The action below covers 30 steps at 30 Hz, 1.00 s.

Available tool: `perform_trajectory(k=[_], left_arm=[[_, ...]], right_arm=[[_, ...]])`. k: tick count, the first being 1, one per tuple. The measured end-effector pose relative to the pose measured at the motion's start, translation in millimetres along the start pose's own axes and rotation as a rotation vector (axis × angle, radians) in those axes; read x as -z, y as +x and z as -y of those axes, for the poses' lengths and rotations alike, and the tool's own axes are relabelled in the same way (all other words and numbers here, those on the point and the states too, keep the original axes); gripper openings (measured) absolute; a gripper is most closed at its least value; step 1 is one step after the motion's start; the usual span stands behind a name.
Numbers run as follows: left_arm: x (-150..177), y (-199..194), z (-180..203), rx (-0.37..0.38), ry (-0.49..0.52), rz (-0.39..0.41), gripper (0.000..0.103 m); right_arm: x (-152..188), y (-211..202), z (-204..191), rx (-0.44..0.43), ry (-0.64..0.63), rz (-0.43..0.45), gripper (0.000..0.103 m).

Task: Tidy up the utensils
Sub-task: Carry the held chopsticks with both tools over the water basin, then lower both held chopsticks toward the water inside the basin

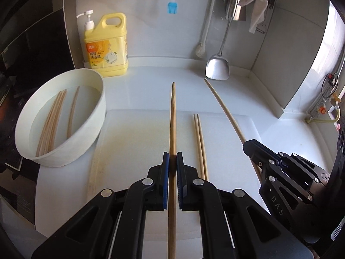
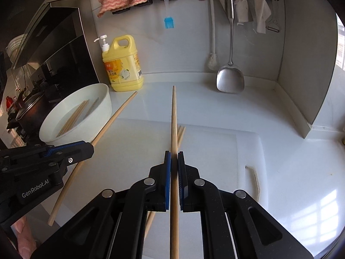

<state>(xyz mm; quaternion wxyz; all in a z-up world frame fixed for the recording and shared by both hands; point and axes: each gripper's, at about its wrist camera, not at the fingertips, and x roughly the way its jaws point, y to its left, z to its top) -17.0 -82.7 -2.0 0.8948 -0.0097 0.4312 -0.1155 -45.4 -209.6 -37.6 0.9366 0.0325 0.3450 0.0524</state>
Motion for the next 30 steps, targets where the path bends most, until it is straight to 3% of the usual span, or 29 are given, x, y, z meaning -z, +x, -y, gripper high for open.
perform_trajectory(k=[7, 14, 20, 30], left_arm=[[-36.6, -26.3, -77.9, -0.043, -0.048, 0.061, 0.007], [-73.4, -25.7, -181.8, -0.081, -0.037, 0.089, 0.007], [-87.8, 8.8, -252.3, -0.089, -0.057, 0.011, 0.007], [-87.4, 69.5, -294.9, -0.094, -0.136, -0.091, 0.007]], right_arm=[[-46.6, 10.4, -68.8, -0.055, -0.055, 0.013, 0.006], [-88.3, 57.9, -157.4, -0.066, -0.056, 0.019, 0.006], [-107.5, 108.0, -211.7, -0.099, 0.012, -0.026, 0.006], [-118.6, 180.7, -252.0, -0.152, -0.015, -0.175, 0.006]])
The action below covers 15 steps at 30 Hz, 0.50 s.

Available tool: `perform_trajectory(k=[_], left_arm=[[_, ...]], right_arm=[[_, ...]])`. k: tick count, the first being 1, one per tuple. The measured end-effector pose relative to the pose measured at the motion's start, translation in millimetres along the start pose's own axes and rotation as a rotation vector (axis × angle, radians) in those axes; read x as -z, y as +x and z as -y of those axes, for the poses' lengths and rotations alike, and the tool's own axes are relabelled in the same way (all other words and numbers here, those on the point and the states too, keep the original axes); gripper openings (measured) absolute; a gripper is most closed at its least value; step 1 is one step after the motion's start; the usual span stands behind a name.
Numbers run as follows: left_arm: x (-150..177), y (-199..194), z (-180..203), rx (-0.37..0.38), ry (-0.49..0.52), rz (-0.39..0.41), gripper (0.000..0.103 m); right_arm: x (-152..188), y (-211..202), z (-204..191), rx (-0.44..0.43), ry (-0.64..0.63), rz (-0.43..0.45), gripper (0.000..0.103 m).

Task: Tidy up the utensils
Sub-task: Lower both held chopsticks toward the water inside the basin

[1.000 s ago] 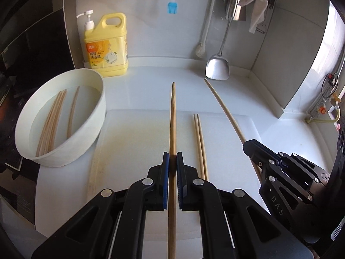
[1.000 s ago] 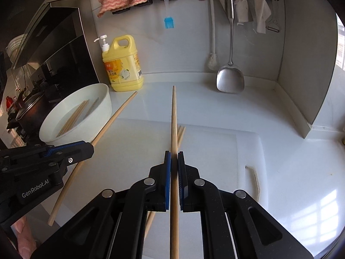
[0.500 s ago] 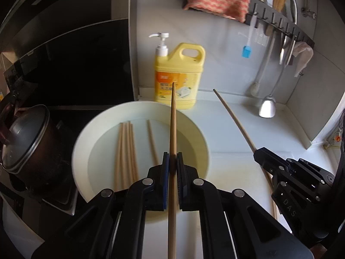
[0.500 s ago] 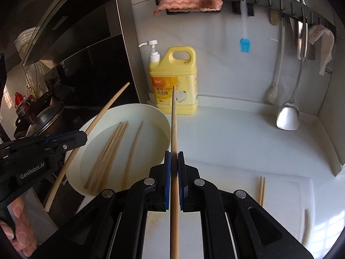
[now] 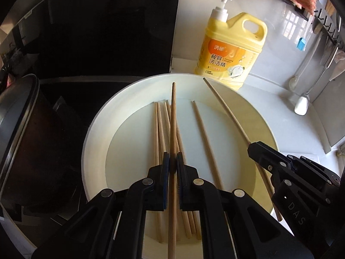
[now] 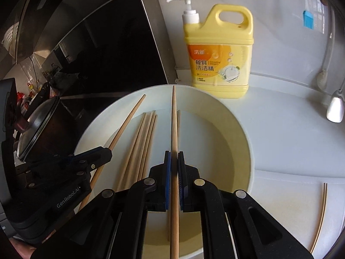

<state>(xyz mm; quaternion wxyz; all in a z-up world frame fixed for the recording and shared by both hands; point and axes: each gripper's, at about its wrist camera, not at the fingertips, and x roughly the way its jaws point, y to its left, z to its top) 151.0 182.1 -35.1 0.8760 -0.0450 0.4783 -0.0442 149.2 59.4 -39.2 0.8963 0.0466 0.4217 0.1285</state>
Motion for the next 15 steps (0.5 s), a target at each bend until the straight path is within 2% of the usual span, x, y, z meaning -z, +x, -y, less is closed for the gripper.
perform_trajectory(k=[10, 15], left_arm=[[2.0, 39.2, -7.8, -0.003, -0.032, -0.099, 0.008], [0.9, 45.5, -8.3, -0.015, -0.029, -0.115, 0.008]], right_arm=[[-8.3, 45.4, 4.9, -0.015, 0.018, -0.159, 0.006], [-6.7, 56.7, 7.3, -0.021, 0.027, -0.211, 0.006]])
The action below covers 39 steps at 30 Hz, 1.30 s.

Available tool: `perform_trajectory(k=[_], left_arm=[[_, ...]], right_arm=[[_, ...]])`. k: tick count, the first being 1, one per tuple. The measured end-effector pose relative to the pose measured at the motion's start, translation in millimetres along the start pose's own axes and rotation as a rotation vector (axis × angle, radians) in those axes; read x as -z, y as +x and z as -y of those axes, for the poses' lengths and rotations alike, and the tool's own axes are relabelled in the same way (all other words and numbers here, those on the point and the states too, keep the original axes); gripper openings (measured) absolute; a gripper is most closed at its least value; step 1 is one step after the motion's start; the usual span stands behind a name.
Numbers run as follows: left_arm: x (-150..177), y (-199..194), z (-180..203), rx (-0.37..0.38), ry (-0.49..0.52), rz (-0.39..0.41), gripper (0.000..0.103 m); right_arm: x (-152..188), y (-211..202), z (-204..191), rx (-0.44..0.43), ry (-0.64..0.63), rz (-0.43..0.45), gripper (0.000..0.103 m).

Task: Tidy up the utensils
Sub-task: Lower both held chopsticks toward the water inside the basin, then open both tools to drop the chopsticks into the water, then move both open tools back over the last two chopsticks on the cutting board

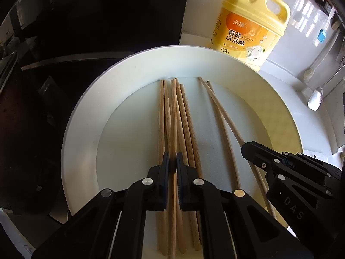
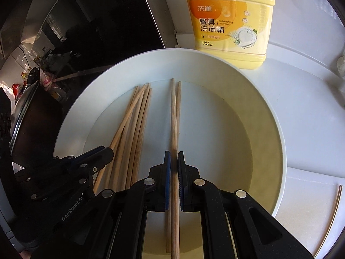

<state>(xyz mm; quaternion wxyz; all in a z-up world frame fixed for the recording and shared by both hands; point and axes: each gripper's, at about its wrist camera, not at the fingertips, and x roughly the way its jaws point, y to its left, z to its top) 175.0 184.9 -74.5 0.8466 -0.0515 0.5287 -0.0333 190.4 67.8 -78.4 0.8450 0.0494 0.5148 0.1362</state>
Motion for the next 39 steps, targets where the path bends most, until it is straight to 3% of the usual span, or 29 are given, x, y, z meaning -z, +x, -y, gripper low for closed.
perform_trajectory(k=[6, 7, 9, 11, 13, 18, 32, 39], left_arm=[[-0.1, 0.6, -5.0, -0.014, -0.009, -0.008, 0.011], [0.1, -1.6, -5.4, -0.021, -0.009, -0.002, 0.015], [0.5, -7.7, -5.9, -0.045, -0.004, 0.018, 0.046], [1.7, -16.6, -8.4, -0.066, -0.004, 0.050, 0.059], [2.6, -25.6, -11.1, -0.080, -0.002, 0.070, 0.060], [5.1, -42.9, -19.0, -0.096, -0.018, 0.099, 0.080], [18.4, -69.2, -22.9, -0.087, 0.025, 0.145, 0.090], [23.6, -83.8, -11.1, -0.065, 0.071, 0.190, 0.094]], right_arm=[[-1.1, 2.3, 1.8, 0.007, 0.002, -0.012, 0.010], [-1.6, 1.1, 2.6, 0.010, -0.001, -0.010, 0.014], [-1.3, -4.6, 3.5, 0.025, -0.008, 0.007, 0.028], [-1.7, -11.4, 5.7, 0.039, -0.011, 0.035, 0.034], [-1.3, -19.8, 8.6, 0.045, -0.008, 0.061, 0.034], [4.9, -37.1, 12.3, 0.043, 0.004, 0.114, 0.042], [36.1, -70.3, 10.4, 0.092, 0.063, 0.189, 0.050], [69.1, -98.8, 20.8, 0.130, 0.130, 0.251, 0.053]])
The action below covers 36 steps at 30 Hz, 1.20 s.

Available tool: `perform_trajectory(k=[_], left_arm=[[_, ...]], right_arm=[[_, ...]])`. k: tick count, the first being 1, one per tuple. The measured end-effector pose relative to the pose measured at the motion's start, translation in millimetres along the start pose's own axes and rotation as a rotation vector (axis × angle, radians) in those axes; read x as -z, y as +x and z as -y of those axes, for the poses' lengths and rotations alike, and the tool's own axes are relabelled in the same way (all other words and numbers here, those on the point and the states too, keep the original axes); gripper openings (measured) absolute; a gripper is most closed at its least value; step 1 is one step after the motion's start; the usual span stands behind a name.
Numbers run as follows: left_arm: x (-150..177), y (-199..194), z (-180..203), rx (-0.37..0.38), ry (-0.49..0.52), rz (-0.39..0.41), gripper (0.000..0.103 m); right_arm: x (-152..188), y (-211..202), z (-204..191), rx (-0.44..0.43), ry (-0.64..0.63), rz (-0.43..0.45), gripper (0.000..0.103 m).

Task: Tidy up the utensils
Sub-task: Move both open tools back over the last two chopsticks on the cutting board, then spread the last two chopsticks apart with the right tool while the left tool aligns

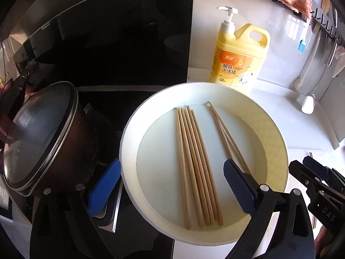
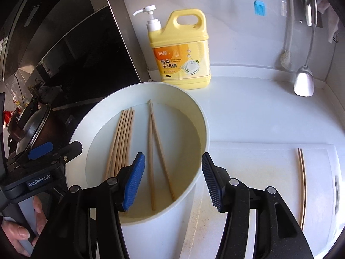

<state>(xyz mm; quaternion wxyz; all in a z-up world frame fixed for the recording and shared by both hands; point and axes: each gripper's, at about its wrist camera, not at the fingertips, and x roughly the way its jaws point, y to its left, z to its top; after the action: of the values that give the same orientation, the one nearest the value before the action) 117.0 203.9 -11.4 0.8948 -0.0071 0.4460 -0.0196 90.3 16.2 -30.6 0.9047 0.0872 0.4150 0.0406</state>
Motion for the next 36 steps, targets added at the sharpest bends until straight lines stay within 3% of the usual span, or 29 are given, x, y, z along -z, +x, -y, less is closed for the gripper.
perform_trajectory(k=[7, 17, 27, 31, 36], left_arm=[[5.0, -14.7, 44.2, 0.076, 0.067, 0.029, 0.094], [31.4, -29.4, 137.0, 0.181, 0.117, 0.017, 0.095], [92.2, -44.0, 215.2, 0.111, 0.051, -0.041, 0.096], [109.6, -46.2, 235.1, 0.072, 0.041, -0.055, 0.096], [125.6, -38.5, 252.3, 0.075, 0.061, -0.067, 0.096]], right_arm=[[27.8, -36.6, 44.3, 0.084, 0.071, 0.021, 0.057], [87.3, -85.0, 139.7, 0.208, 0.156, 0.021, 0.059], [122.5, -113.2, 236.7, 0.161, 0.133, 0.010, 0.063], [124.4, -112.2, 256.6, 0.134, 0.095, 0.000, 0.064], [122.9, -103.8, 268.5, 0.111, 0.117, 0.024, 0.065]])
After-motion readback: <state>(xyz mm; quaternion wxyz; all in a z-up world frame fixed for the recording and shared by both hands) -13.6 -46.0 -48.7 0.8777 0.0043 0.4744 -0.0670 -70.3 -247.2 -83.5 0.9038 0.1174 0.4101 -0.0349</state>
